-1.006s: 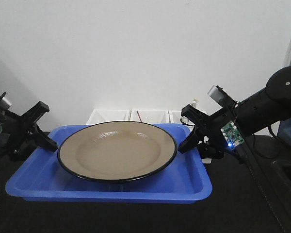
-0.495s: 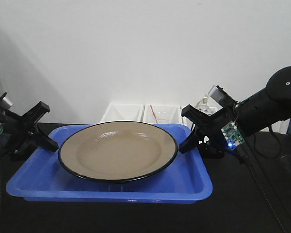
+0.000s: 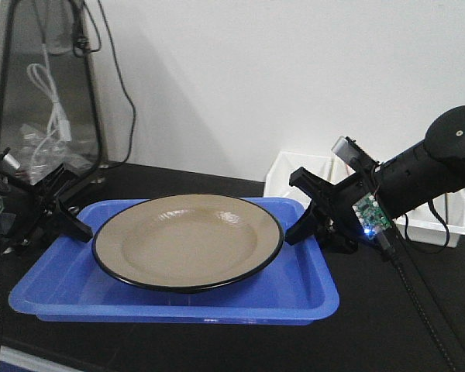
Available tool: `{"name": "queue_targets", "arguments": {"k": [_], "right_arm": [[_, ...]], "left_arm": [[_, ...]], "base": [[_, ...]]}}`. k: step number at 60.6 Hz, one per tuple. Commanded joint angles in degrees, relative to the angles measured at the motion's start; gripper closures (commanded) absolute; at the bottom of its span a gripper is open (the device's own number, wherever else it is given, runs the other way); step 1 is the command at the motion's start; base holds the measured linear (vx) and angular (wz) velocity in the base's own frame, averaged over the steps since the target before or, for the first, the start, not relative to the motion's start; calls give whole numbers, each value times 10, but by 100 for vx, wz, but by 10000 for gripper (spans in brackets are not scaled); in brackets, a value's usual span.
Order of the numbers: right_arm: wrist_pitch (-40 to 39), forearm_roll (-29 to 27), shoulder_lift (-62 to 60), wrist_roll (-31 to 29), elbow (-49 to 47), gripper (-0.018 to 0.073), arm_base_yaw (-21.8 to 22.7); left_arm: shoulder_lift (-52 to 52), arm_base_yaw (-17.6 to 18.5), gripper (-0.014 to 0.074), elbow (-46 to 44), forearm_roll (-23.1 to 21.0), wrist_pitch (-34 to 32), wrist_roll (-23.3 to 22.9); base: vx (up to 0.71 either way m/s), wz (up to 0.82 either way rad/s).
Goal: Place disk in tray to left cabinet
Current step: 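Hold the tray level with both grippers while the base turns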
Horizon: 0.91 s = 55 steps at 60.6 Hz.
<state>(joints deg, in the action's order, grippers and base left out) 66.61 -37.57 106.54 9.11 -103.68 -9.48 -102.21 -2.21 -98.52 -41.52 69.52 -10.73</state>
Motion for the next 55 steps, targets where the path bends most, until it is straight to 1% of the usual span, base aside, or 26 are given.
{"name": "queue_targets", "arguments": {"k": [1, 19, 55], "right_arm": [[-14, -135, -32, -2, -23, 565, -18], [-13, -135, -32, -2, -23, 565, -18], [-12, -135, -32, -2, -23, 565, -18]], "left_arm": [[30, 21, 597, -21, -142, 23, -17], [30, 21, 597, -21, -142, 23, -17], [30, 20, 597, -21, -142, 23, -17]], "base": [[-22, 50], [-20, 54], [-11, 65]]}}
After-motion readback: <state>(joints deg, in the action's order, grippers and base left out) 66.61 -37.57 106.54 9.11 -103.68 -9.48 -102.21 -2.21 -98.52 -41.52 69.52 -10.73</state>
